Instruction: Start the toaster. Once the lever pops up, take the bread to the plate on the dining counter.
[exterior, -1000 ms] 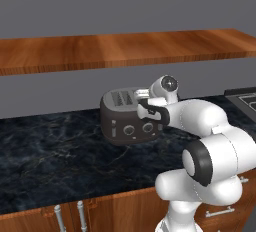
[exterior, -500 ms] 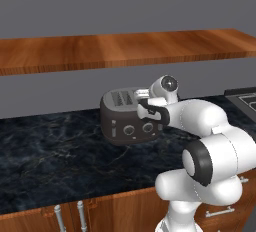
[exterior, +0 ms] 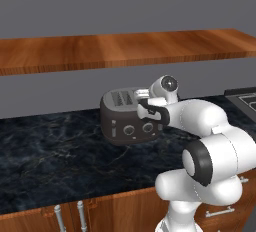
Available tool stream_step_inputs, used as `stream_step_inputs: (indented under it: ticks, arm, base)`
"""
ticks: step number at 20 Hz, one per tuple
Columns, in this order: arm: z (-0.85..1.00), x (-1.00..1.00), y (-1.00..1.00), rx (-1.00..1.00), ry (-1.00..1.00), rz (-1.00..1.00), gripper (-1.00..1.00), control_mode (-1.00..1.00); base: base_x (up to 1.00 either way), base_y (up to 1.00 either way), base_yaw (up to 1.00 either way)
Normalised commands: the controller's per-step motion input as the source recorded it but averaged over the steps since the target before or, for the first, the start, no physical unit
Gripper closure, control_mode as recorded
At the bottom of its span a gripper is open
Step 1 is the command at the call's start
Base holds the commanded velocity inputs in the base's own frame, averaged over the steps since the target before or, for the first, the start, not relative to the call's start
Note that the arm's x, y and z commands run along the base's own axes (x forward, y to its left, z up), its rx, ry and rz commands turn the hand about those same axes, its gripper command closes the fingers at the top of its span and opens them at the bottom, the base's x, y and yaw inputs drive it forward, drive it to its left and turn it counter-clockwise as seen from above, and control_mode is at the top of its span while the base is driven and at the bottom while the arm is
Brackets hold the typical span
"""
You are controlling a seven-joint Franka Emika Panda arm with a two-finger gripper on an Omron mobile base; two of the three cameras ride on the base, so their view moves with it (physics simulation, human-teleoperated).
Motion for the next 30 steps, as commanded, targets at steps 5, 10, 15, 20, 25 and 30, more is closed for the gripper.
stream_step_inputs:
  ticks: [5, 10, 15, 20, 25, 30]
  arm:
    - [0.00, 0.00, 0.00, 0.00, 0.00, 0.00, 1.00, -1.00]
    - [0.00, 0.00, 0.00, 0.00, 0.00, 0.00, 1.00, -1.00]
    - [0.00, 0.00, 0.00, 0.00, 0.00, 0.00, 1.00, -1.00]
    - [0.00, 0.00, 0.00, 0.00, 0.00, 0.00, 1.00, -1.00]
    - [0.00, 0.00, 0.00, 0.00, 0.00, 0.00, 1.00, -1.00]
    - [0.00, 0.00, 0.00, 0.00, 0.00, 0.00, 1.00, -1.00]
  base:
    - [0.00, 0.00, 0.00]
    - [0.00, 0.00, 0.00]
    - [0.00, 0.00, 0.00]
    - [0.00, 0.00, 0.00]
    - [0.00, 0.00, 0.00]
    - [0.00, 0.00, 0.00]
